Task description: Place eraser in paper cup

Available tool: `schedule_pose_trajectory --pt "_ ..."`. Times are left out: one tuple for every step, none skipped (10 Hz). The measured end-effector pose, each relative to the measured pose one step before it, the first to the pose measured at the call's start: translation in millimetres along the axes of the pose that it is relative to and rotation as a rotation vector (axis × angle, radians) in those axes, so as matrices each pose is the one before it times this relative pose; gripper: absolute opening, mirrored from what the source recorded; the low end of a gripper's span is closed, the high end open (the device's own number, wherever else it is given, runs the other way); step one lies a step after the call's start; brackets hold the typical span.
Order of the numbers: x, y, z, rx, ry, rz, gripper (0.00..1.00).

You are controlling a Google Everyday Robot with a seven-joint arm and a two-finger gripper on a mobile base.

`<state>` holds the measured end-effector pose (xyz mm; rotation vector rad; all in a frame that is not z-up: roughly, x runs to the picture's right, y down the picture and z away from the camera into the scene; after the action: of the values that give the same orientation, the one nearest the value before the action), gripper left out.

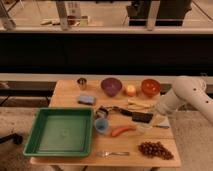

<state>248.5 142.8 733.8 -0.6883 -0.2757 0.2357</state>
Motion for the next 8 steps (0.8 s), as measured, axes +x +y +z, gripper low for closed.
schedule_pose_trajectory --pt "0.17 -1.4 0.87 0.00094 0.00151 0.00293 0.75" --pt "0.55 -1.34 0.76 0.00202 0.00067 0.00491 0.8" --pt "-0.48 -0.84 0.41 0.00085 0.00156 0.00121 0.8" --pt "-0.31 -0.32 0.57 -0.00028 0.00138 0.00005 0.8" --pt "0.08 0.01 -0.29 0.00057 0.00176 0.00072 0.8" --pt "0.21 0.24 -0.49 0.00047 0.00137 0.00001 0.8" --pt "0.42 0.35 -0.47 0.00069 0.00039 0.00052 0.8" --pt "0.38 0.13 -1.04 0.00179 0.00101 0.00039 0.8"
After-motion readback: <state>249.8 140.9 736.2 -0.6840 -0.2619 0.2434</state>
